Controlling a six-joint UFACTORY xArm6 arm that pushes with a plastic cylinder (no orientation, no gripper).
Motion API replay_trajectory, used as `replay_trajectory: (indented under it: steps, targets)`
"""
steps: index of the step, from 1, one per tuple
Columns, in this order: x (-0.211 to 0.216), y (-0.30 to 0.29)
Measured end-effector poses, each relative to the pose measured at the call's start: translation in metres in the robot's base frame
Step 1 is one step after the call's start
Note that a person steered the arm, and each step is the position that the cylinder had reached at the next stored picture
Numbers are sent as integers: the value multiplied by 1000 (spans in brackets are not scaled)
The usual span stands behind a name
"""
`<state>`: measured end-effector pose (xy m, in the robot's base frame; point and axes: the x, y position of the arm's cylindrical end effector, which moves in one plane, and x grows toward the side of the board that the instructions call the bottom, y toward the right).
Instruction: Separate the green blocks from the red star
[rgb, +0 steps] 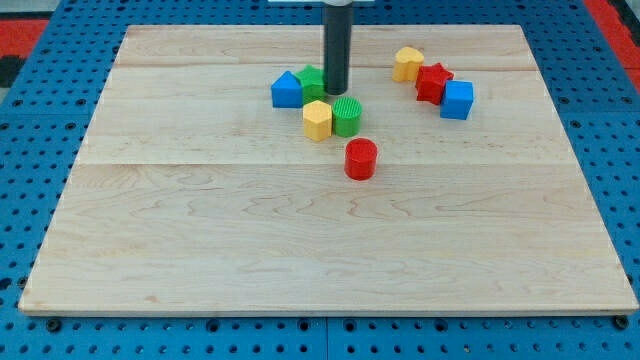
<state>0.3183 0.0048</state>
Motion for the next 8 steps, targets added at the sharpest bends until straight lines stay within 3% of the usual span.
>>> replay_trajectory:
  steps: [1,2,3,4,5,7,8]
  targets:
    - [0,-19]
    - [-2,41]
    - [28,100]
    - [64,95]
    - [63,59]
    - [4,-12]
    - [3,-10]
